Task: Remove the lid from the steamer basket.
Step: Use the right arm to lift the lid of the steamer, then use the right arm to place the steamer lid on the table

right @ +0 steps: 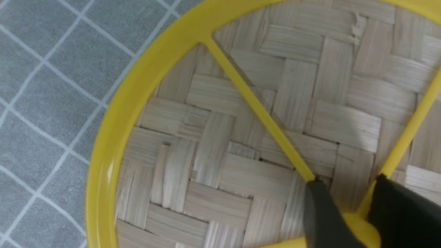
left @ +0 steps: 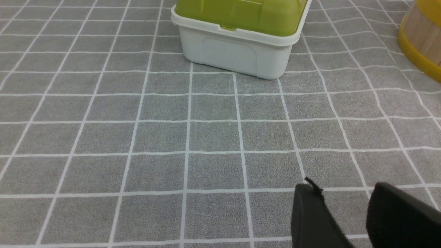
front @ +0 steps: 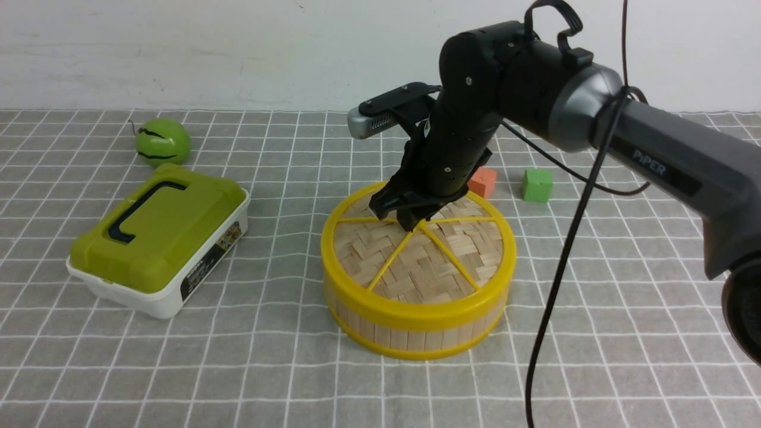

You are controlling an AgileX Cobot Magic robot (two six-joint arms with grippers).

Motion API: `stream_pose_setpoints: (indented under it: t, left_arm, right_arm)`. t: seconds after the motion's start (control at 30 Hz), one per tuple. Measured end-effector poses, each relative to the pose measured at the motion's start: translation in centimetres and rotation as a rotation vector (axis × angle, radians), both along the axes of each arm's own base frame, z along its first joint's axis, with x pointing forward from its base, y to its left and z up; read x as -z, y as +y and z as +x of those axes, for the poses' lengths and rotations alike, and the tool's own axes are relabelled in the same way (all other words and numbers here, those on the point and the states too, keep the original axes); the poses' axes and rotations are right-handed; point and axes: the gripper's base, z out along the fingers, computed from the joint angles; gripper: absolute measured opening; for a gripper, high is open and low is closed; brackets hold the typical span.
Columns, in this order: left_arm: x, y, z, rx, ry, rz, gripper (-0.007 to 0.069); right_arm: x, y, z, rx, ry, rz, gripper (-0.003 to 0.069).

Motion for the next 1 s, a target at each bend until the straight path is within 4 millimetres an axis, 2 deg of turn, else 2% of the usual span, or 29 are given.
stream_pose_setpoints:
  t: [0.03, 0.1, 0.3, 0.4, 0.47, 0.5, 0.53, 0.57, 0.6, 0.63, 0.67, 0.7, 0.77, 0.8, 0.87, 0.93, 1.0]
  left_arm:
    - [0.0, 0.0, 0.0, 0.0, 0.0, 0.0, 0.0239]
    - [0.0, 0.0, 0.0, 0.0, 0.0, 0.0, 0.0239]
    - [0.0, 0.0, 0.0, 0.0, 0.0, 0.0, 0.0239]
    - [0.0, 0.0, 0.0, 0.0, 0.0, 0.0, 0.0239]
    - [0.0, 0.0, 0.0, 0.0, 0.0, 0.0, 0.0239]
    - [0.0, 0.0, 0.0, 0.0, 0.0, 0.0, 0.0239]
    - [0.0, 0.0, 0.0, 0.0, 0.0, 0.0, 0.0239]
    - [0.0, 0.0, 0.0, 0.0, 0.0, 0.0, 0.0239]
    - [0.0, 0.0, 0.0, 0.0, 0.0, 0.0, 0.0239]
    - [0.0, 0.0, 0.0, 0.0, 0.0, 0.0, 0.0239]
    - [0.0, 0.0, 0.0, 0.0, 0.0, 0.0, 0.0239]
    - [0.0, 0.0, 0.0, 0.0, 0.0, 0.0, 0.0239]
    - [0.0, 0.0, 0.0, 0.0, 0.0, 0.0, 0.0239]
    - [0.0, 0.0, 0.0, 0.0, 0.0, 0.0, 0.0239]
    - [0.0, 0.0, 0.0, 0.0, 0.0, 0.0, 0.0239]
    - [0.0, 0.0, 0.0, 0.0, 0.0, 0.0, 0.0239]
    - [0.0, 0.0, 0.0, 0.0, 0.0, 0.0, 0.0239]
  right_arm:
    - [0.0, 0.0, 0.0, 0.0, -0.001, -0.001, 0.0105]
    - [0.0, 0.0, 0.0, 0.0, -0.001, -0.001, 0.0083]
    - [-0.5, -0.2, -0.2, -0.002, 0.003, -0.005, 0.0085]
    - [-1.6, -0.5, -0.6, -0.003, -0.007, -0.008, 0.0085]
    - [-3.7, -1.0, -1.3, -0.005, -0.043, -0.003, 0.0085]
    - [-3.9, -1.0, -1.4, -0.005, -0.048, -0.003, 0.0085]
    - [-5.2, -1.3, -1.8, -0.004, -0.072, 0.007, 0.0085]
    - [-7.6, -1.8, -2.5, -0.01, -0.123, 0.019, 0.0085]
    - [-8.1, -2.0, -2.7, -0.011, -0.133, 0.02, 0.0085]
    - [-10.4, -2.7, -3.7, -0.016, -0.178, 0.022, 0.0085]
    - [-10.9, -2.9, -3.9, -0.017, -0.188, 0.02, 0.0085]
    - [-13.0, -3.9, -5.1, -0.014, -0.224, 0.0, 0.0085]
    - [-14.8, -5.1, -6.2, -0.003, -0.251, -0.024, 0.0085]
    - [-15.0, -5.4, -6.3, 0.0, -0.254, -0.026, 0.0085]
    - [-16.6, -7.5, -6.9, 0.041, -0.287, -0.033, 0.0085]
    - [-17.2, -10.0, -7.4, 0.095, -0.291, -0.044, 0.0085]
    - [-16.7, -13.4, -8.0, 0.169, -0.253, -0.071, 0.0085]
